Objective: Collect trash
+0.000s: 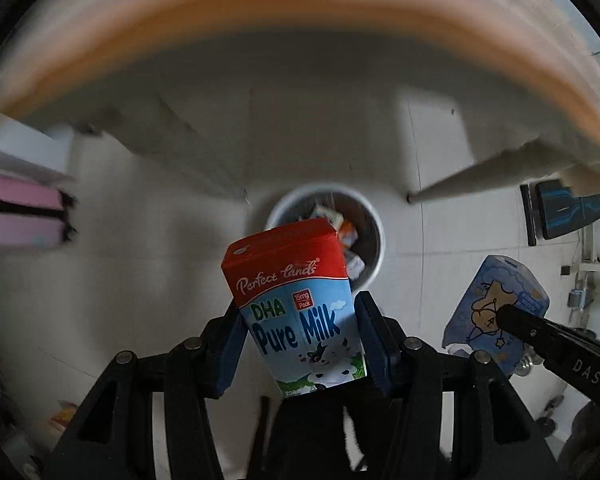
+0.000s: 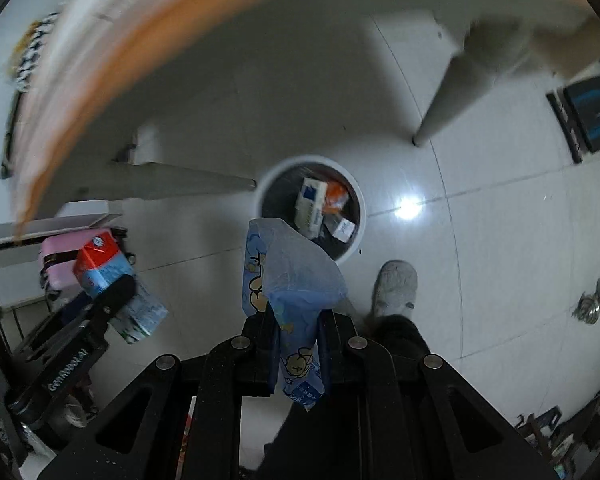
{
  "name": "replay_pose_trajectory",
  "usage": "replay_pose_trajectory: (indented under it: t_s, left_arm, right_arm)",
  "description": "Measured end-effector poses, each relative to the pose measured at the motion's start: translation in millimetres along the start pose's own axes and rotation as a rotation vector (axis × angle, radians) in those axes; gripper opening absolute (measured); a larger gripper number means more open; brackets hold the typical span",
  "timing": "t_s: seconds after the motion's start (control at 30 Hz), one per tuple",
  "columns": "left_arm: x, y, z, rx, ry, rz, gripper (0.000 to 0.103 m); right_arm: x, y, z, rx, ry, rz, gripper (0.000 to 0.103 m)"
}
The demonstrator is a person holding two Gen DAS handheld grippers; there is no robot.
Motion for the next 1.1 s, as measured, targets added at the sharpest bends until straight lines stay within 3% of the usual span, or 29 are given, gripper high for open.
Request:
replay_pose_trajectory:
  t_s: [0.23, 0.4, 0.43, 0.5, 0.57, 0.63, 0.77, 0.83, 1.0, 1.1]
  left_arm:
    - [19, 139, -3, -0.091, -0.028, 0.109, 0.051]
    - [27, 191, 6, -0.132, -0.083, 0.150, 0.053]
    - [25, 194, 7, -0.133, -0.084, 0.145, 0.056]
    - [24, 198, 13, -0.132, -0.094, 0.136, 0.081]
    - [20, 197, 18, -0.119, -0.098, 0.138, 0.089]
    - [15, 192, 26, -0.084, -0.096, 0.142, 0.093]
    - [8, 170, 36, -0.016, -0.094, 0.114, 0.093]
    - [5, 158, 41, 0.019, -0.093, 0.084, 0.093]
    - [-6, 128, 45, 0.099, -0.076, 0.049, 0.093]
    - [-9, 112, 39, 0.103, -0.072, 0.040, 0.093]
  right_arm:
    - [30, 128, -42, 0.007, 0.093, 0.060, 0.016]
    - [54, 204, -47, 0.021, 0.126, 0.105, 0.017]
    - [57, 217, -48, 0.018, 0.132, 0.107, 0.017]
    - [62, 237, -47, 0.028, 0.136, 0.127, 0.020]
    - [66, 251, -48, 0.032, 0.141, 0.146, 0.037]
    - [68, 257, -45, 0.052, 0.140, 0.147, 0.064]
    - [67, 253, -41, 0.022, 0.081, 0.122, 0.078]
    - [64, 244, -39, -0.026, 0.030, 0.098, 0.098]
    - [58, 215, -29, -0.168, -0.113, 0.024, 0.100]
    - [53, 198, -22, -0.195, -0.158, 0.004, 0.100]
Point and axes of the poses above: each gripper's, at about its wrist camera, not at the fingertips, and y roughly the way its jaws point, z to its left, x to its top, the point moved 9 cm from there along y, roughly the way its jaws point, and after that the axes turned 10 degrees about y, right-handed, at the moved point
